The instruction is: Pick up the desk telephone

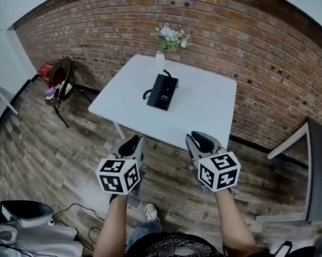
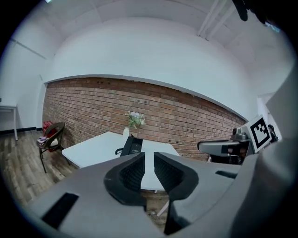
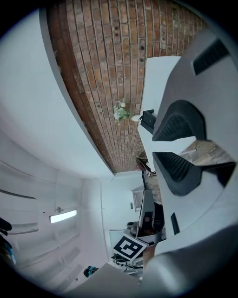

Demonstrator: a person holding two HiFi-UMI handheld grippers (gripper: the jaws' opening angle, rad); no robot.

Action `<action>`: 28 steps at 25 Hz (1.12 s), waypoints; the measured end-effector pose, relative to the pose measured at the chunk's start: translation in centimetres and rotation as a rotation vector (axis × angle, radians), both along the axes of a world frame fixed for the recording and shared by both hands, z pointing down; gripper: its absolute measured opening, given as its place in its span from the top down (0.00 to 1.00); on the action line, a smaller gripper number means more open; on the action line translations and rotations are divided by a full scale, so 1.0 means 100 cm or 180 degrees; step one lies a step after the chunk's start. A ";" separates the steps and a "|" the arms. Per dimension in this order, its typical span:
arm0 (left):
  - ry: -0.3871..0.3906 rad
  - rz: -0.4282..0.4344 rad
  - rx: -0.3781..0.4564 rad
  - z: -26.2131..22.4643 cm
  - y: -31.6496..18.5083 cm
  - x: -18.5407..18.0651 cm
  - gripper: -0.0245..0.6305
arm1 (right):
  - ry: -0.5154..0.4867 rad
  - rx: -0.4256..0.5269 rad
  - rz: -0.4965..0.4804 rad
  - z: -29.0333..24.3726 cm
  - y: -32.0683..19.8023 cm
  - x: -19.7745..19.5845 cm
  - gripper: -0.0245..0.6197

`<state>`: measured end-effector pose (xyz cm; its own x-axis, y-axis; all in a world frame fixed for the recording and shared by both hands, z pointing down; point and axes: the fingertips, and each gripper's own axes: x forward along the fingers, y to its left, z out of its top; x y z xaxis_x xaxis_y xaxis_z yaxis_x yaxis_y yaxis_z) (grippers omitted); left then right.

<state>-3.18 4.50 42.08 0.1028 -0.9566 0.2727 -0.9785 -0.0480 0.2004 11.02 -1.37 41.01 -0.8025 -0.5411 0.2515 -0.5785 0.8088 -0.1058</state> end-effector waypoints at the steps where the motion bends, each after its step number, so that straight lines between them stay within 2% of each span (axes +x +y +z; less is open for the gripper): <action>1: 0.0019 0.0038 -0.0010 0.001 -0.008 -0.007 0.89 | 0.0007 -0.0015 0.0025 0.001 -0.006 -0.007 0.88; 15: 0.0239 0.0521 -0.0117 0.011 -0.097 -0.091 0.78 | 0.0105 -0.0161 0.0400 0.009 -0.077 -0.090 0.79; 22: 0.0387 0.0697 -0.0114 0.013 -0.124 -0.109 0.73 | 0.0108 -0.0190 0.0510 0.012 -0.095 -0.109 0.74; 28: 0.0382 0.0828 -0.0154 0.020 -0.147 -0.112 0.72 | 0.0051 -0.0248 0.0577 0.020 -0.113 -0.115 0.71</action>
<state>-14.41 -10.22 44.04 0.3774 -0.8800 0.2883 -0.9037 -0.2819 0.3223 -0.44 -12.71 42.97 -0.6892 -0.6548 0.3102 -0.7161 0.6809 -0.1538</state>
